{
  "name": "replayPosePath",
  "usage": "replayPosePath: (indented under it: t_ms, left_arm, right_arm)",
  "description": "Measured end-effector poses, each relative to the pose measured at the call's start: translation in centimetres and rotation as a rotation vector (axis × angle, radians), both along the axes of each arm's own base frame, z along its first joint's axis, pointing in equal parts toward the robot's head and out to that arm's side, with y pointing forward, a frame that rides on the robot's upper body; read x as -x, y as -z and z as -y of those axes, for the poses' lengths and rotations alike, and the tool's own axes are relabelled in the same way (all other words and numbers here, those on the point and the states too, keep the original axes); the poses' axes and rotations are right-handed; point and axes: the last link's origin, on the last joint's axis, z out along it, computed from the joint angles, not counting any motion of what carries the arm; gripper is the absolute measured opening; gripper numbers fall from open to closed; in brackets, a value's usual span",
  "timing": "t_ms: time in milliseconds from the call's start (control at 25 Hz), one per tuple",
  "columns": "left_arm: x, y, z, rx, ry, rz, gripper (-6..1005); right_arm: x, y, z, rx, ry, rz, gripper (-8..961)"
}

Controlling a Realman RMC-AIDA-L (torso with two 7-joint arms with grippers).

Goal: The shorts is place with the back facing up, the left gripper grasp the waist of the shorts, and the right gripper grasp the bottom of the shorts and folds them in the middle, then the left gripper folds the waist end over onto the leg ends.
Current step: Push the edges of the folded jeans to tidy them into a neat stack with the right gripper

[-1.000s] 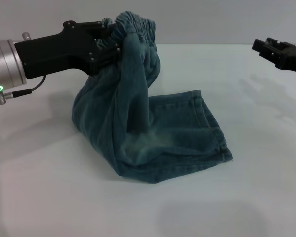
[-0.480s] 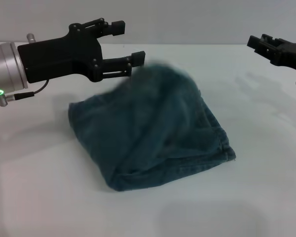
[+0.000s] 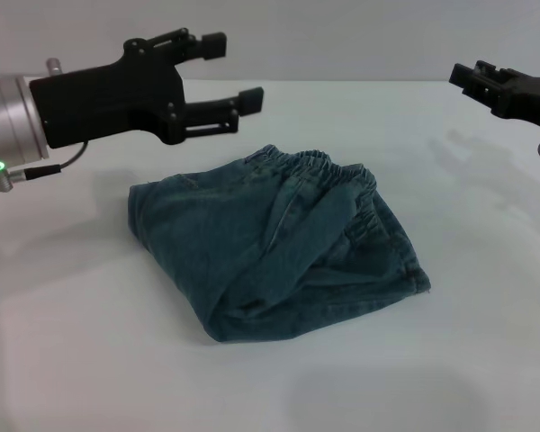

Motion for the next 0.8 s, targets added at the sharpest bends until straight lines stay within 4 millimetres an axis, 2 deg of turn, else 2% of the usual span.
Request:
replayPosePath:
  t_ms: [240, 440, 640, 800]
  left_arm:
    - [1.9, -1.7, -0.4, -0.14, -0.101, 0.122, 849]
    - [6.3, -3.6, 0.0, -0.385, -0.234, 0.255, 848]
    - [10.2, -4.9, 1.8, -0.565, -0.338, 0.393, 846]
    - [12.7, -5.3, 4.0, -0.67, -0.39, 0.454, 844]
  right_arm:
    - [1.2, -0.6, -0.1, -0.003, -0.062, 0.002, 436]
    - [5.3, -1.3, 0.5, 0.075, -0.296, 0.021, 437]
    - [8.9, -1.0, 1.5, 0.204, -0.522, 0.091, 437]
    - [10.8, -0.5, 2.2, 0.313, -0.647, 0.147, 436]
